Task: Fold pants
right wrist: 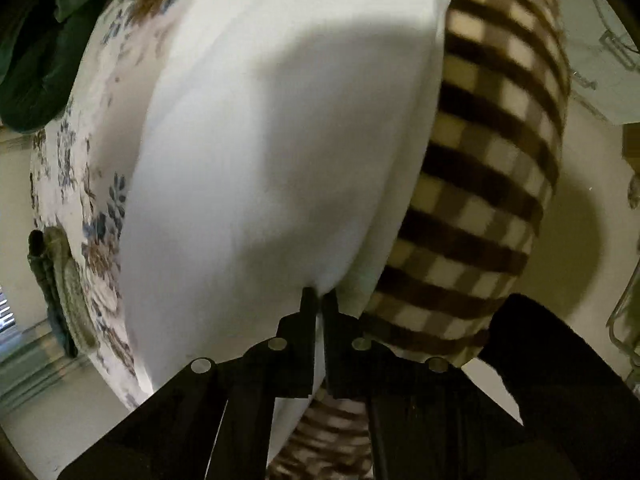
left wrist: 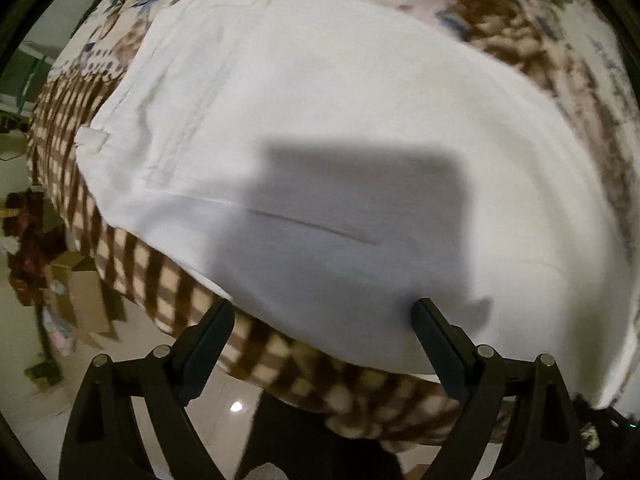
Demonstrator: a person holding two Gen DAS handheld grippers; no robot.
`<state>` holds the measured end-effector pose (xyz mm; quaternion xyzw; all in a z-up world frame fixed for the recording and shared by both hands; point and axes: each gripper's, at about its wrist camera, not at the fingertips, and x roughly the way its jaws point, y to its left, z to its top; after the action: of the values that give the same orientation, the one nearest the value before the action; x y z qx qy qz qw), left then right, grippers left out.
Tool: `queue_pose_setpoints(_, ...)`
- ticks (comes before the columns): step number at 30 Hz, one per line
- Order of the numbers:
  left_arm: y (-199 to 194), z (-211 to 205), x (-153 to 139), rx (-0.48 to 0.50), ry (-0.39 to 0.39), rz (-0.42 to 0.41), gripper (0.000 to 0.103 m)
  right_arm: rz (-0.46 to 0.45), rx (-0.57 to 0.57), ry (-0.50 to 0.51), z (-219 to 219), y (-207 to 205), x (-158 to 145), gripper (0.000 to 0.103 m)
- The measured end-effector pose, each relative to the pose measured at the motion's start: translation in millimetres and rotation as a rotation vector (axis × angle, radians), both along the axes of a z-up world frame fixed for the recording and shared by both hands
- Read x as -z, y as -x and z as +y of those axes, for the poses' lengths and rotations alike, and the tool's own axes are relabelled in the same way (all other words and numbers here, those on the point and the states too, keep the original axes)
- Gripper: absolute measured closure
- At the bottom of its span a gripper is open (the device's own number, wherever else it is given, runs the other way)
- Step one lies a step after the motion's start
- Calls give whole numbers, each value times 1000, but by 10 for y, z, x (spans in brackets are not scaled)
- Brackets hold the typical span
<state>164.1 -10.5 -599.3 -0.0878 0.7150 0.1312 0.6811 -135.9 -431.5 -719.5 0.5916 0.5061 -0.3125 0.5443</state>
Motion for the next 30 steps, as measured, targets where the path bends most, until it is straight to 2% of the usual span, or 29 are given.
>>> queue_pose_setpoints(4,91,228,70,-26,-5,19,12,83,-135,93,-9,-77,-279,102)
queue_pose_setpoints(6,110,338,86,-31,-6,31,12,129,-200,48,-19,-135,-194,101)
queue_pose_setpoints(8,130,402,59,-36,0,37,12,157,-237,-46,-66,-156,7,100)
queue_pose_setpoints(10,59,507,-33,-20,-2,26,12,99,-194,-96,-172,-31,-12,90)
queue_pose_setpoints(11,10,515,-88,6,-8,6,12,60,-187,-97,-236,3,-69,74)
queue_pose_setpoints(12,-64,397,-195,47,-24,-23,12,21,-184,-70,-318,48,-175,59)
queue_pose_setpoints(16,-212,-79,-397,243,-81,-118,12,30,-252,123,-685,115,-625,56)
queue_pose_setpoints(20,-367,-671,-387,344,0,-147,12,94,-303,304,-1354,-128,-906,55)
queue_pose_setpoints(22,-474,-1029,-362,405,32,-144,12,154,-336,414,-1725,-301,-917,49)
queue_pose_setpoints(24,-654,-1408,-433,457,43,-147,12,164,-369,460,-2026,-581,-834,49)
queue_pose_setpoints(26,-735,-1659,-412,510,54,-147,12,159,-397,438,-2333,-797,-673,49)
queue_pose_setpoints(29,-808,-1860,-319,556,38,-134,12,120,-394,369,-2521,-1066,-413,50)
queue_pose_setpoints(30,-821,-1913,-274,567,31,-121,12,118,-410,353,-2574,-1102,-364,78)
